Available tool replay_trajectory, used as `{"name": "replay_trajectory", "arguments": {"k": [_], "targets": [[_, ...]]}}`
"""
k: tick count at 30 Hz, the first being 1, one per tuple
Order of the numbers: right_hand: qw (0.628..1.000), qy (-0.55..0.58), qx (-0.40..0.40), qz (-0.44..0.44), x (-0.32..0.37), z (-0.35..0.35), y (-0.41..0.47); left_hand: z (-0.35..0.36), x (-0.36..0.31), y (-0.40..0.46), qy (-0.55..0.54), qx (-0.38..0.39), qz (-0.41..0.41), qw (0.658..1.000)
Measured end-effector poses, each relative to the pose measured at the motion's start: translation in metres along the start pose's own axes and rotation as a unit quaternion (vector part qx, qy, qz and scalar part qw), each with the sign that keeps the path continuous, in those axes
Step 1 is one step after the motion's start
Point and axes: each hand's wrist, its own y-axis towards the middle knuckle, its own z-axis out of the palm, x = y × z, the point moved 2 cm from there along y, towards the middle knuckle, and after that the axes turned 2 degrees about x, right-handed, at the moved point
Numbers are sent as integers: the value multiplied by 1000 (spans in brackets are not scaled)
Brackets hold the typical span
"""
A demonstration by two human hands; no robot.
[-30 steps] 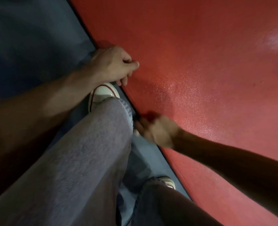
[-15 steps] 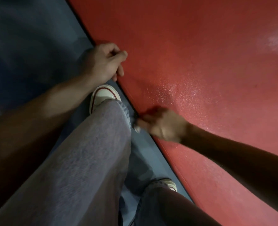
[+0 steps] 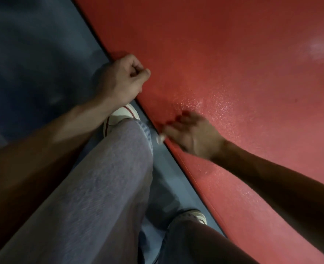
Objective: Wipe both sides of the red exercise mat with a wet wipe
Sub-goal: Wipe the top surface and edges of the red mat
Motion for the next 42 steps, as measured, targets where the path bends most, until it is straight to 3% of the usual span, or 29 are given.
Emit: {"name": "replay_trajectory", "arguments": {"k": [3, 4, 7, 9, 11, 13, 15, 17, 19, 21, 28, 31, 33, 35, 37, 40, 42], "targets": [[972, -5, -135, 193, -23, -17, 45, 1, 1, 0, 0, 0, 6, 1000], [964, 8, -160, 212, -18, -16, 49, 1, 1, 0, -1, 0, 11, 1000], [989, 19, -120, 81, 19, 6, 33, 3, 4, 0, -14, -4, 27, 1000], [992, 7, -99, 73, 11, 5, 15, 7, 4, -1, -44, -6, 37, 998], [963, 6, -163, 214, -29, -10, -4, 13, 1, -4, -86, -8, 51, 995], [896, -31, -237, 373, -74, -31, -32, 22, -7, -7, -99, 7, 64, 993], [869, -10, -232, 436, -86, -32, -47, 30, -16, -8, -91, 25, 76, 993], [905, 40, -177, 384, -65, -16, -41, 36, -30, -4, -75, 40, 91, 992], [952, 77, -119, 273, -23, 4, -32, 39, -43, 3, -63, 41, 104, 992], [974, 71, -96, 194, 1, 11, -33, 43, -54, 8, -58, 46, 118, 990], [959, 28, -149, 240, -51, -9, -72, 67, -88, 20, 5, 79, 190, 979], [912, 7, -194, 361, -119, -27, -112, 85, -102, 24, 42, 97, 216, 971], [839, -4, -225, 495, -162, -37, -140, 95, -111, 25, 108, 89, 230, 963], [784, 24, -274, 557, -173, -36, -152, 101, -118, 28, 180, 74, 228, 954], [803, 44, -282, 522, -148, -32, -135, 101, -125, 34, 220, 62, 230, 946], [890, 78, -222, 392, -77, -15, -97, 100, -130, 44, 210, 45, 222, 951], [919, 70, -181, 343, -43, -5, -90, 102, -132, 46, 202, 39, 212, 955]]}}
